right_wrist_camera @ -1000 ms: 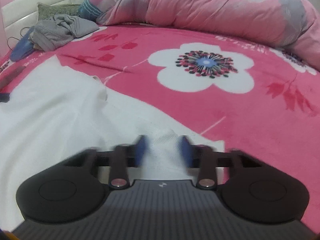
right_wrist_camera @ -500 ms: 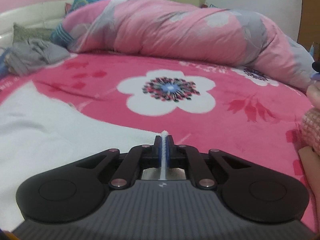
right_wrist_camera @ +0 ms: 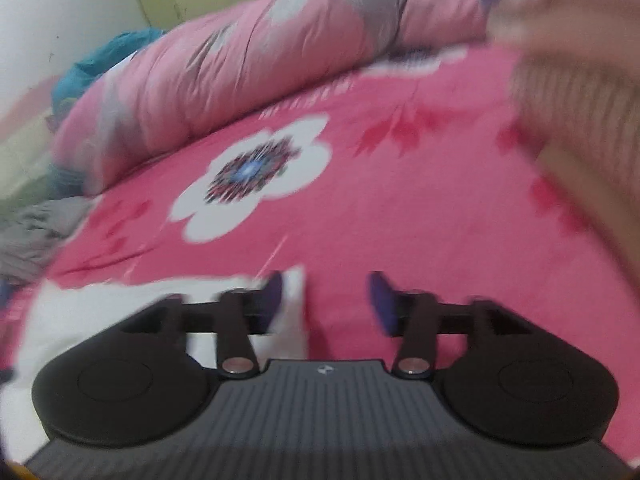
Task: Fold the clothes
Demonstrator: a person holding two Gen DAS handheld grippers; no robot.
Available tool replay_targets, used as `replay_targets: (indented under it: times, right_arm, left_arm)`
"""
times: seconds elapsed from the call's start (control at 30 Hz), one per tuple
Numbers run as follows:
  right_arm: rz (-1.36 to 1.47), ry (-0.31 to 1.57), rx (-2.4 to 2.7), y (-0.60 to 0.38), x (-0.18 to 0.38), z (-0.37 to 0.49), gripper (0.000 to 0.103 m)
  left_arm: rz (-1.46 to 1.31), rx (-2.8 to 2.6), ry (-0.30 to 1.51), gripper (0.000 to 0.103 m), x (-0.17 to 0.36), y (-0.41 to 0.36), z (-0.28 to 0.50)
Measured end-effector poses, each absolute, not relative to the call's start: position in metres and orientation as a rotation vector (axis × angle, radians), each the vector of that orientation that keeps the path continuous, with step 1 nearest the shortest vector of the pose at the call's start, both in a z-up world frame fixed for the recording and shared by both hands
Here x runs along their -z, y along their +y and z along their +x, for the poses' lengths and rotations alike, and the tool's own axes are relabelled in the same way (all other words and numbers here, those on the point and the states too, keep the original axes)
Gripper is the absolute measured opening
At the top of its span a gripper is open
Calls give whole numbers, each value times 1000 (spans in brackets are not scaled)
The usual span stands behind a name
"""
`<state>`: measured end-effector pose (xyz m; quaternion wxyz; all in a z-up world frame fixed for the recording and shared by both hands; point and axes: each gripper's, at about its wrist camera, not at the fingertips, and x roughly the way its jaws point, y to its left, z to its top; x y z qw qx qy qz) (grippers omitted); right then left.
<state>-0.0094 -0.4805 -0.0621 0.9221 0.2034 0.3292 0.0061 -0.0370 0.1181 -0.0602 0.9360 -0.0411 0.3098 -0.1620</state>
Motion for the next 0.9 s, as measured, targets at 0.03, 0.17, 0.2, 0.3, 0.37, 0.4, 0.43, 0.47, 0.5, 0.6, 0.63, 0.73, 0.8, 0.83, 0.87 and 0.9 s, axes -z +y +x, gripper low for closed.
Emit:
replay_targets:
  times: [0.03,0.17,0.2,0.3,0.37,0.4,0.43,0.47,0.5,0.6,0.63,0.73,0.8,0.83,0.87,0.9]
  right_arm:
    - [413,687,-18,-477,65,-6,56]
    - [390,724,-68,-467,76,17,56]
    - [376,732,-87,-464,79,22,55]
    - [342,726,-132,-458,79,27,7]
    - [333,690,-140,-457,75,23,6]
    - [324,652,-126,-458,72,17,5]
    - [331,639,-109,-460,72,15,5]
    - [345,636,-90,-464,73,14,5]
    - [358,633,-71,-467,74,13,5]
    - [399,622,-15,-477,77,11,5]
    - [412,619,4,-481,78,10,6]
    - [452,608,61,-491,82,8,7]
    - [478,600,99,-498,84,6,9]
    - [493,593,111,-503,80,0,10]
    - [508,583,120,-508,75,-9,10]
    - [511,573,120,-511,69,-19,10]
  left_arm:
    - [-80,330,633,28,60,117,-37]
    - [-71,329,633,28,59,117,-37]
    - [-72,330,633,28,59,117,-36]
    - [-75,328,631,28,59,117,-36]
    - [-76,328,630,28,60,117,-36]
    - [-77,328,629,28,60,117,-36]
    - [-79,328,630,28,60,117,-36]
    - [-79,329,630,28,60,118,-36]
    - [-80,329,630,28,60,118,-35]
    - [-80,330,628,28,61,118,-35]
    - [-81,330,628,28,61,119,-35]
    - [-80,333,628,28,60,119,-34]
    - [-79,335,628,28,60,120,-34]
    - [-81,337,628,28,60,120,-34]
    - [-82,338,629,29,60,120,-34]
    - [-85,339,630,29,60,121,-33]
